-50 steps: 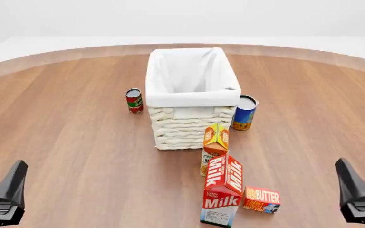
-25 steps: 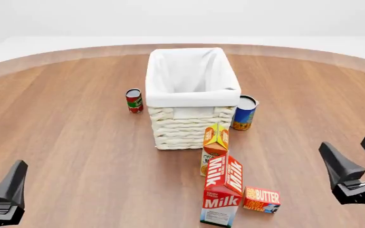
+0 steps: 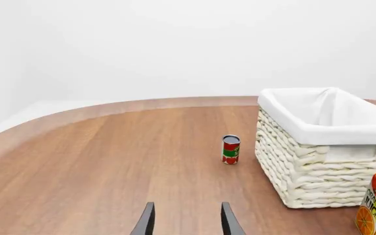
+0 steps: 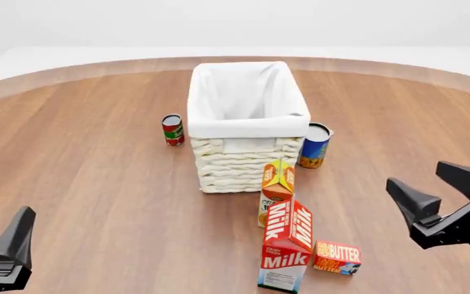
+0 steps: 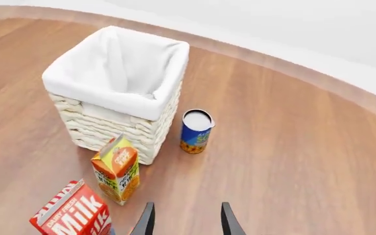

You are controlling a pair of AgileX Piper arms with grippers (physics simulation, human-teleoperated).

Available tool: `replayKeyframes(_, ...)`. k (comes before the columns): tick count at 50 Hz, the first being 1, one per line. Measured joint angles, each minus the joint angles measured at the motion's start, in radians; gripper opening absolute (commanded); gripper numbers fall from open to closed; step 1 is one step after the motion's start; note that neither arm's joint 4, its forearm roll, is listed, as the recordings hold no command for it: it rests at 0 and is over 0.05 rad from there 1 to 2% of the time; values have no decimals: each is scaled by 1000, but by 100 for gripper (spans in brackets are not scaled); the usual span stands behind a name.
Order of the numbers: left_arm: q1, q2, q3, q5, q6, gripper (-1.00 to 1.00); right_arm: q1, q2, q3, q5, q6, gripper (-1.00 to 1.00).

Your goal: Pick up the butter and put it in the basket.

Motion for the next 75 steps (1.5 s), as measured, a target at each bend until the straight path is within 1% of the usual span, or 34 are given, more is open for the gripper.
replayKeyframes(6,0,0,0,0,0,100,22,66,-29,32,-63,100)
replayKeyframes(15,0,0,0,0,0,100,76,155,-88,110,-151,100)
replayKeyframes(24,0,0,0,0,0,100,122,223,-137,180,-190,100)
replayKeyframes(32,0,0,0,0,0,100,134,272,-168,220,-221,100)
replayKeyframes(39,0,0,0,0,0,100,126,309,-185,244,-270,100)
replayKeyframes(52,0,0,0,0,0,100,69,379,-210,264,-400,100)
replayKeyframes(62,0,0,0,0,0,100,51,410,-229,310,-487,100)
replayKeyframes(68,0,0,0,0,0,100,45,427,-241,333,-525,100)
replayKeyframes(75,0,0,0,0,0,100,51,448,-241,345,-550,100)
